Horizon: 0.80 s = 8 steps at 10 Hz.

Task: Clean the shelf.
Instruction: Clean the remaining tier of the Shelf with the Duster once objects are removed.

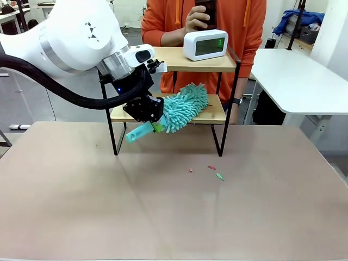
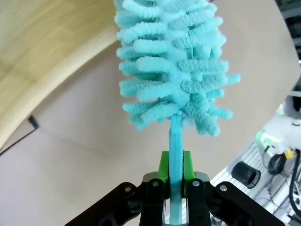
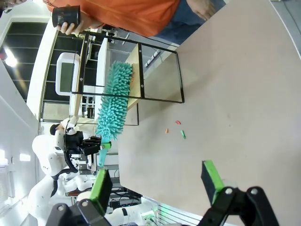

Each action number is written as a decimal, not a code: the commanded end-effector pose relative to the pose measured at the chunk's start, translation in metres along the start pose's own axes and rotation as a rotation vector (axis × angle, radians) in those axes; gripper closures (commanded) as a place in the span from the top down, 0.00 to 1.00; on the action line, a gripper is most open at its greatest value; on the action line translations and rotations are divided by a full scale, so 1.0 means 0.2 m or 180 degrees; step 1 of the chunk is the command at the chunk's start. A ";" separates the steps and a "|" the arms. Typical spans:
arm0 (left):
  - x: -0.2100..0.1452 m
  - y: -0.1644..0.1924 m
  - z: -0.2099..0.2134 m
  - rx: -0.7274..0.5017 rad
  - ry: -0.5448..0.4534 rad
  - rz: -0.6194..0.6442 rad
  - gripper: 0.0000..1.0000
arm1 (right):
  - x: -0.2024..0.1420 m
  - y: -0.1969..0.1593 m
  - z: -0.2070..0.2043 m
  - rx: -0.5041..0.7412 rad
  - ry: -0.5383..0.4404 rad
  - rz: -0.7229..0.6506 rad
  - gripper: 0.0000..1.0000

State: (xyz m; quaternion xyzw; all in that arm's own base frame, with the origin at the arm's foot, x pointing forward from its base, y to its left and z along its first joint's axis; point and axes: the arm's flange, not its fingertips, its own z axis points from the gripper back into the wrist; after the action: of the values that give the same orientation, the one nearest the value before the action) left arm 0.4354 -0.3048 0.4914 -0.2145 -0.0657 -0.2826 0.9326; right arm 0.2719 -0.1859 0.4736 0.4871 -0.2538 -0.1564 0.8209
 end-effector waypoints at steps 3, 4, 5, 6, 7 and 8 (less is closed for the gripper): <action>-0.06 -0.09 -0.05 -0.0246 0.0068 -0.0463 0.00 | 0.01 0.00 -0.01 0.0092 -0.0064 0.0081 1.00; -0.11 -0.11 -0.01 -0.0409 0.0192 -0.0645 0.00 | 0.01 0.00 -0.01 0.0092 -0.0064 0.0081 1.00; -0.17 -0.13 0.04 -0.0466 0.0356 -0.0863 0.00 | 0.01 0.00 -0.01 0.0092 -0.0064 0.0081 1.00; -0.23 -0.14 0.09 -0.0429 0.0489 -0.1031 0.00 | 0.01 0.00 -0.01 0.0092 -0.0064 0.0081 1.00; -0.29 -0.16 0.14 -0.0530 0.0659 -0.1266 0.00 | 0.01 0.00 -0.01 0.0092 -0.0064 0.0081 1.00; -0.35 -0.17 0.19 -0.0706 0.0697 -0.1471 0.00 | 0.01 0.00 -0.01 0.0092 -0.0064 0.0081 1.00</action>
State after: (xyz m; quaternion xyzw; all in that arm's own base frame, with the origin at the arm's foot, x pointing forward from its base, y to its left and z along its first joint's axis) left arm 0.3675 -0.2980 0.5164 -0.2499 0.0126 -0.4793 0.8412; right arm 0.2719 -0.1859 0.4735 0.4872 -0.2536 -0.1564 0.8209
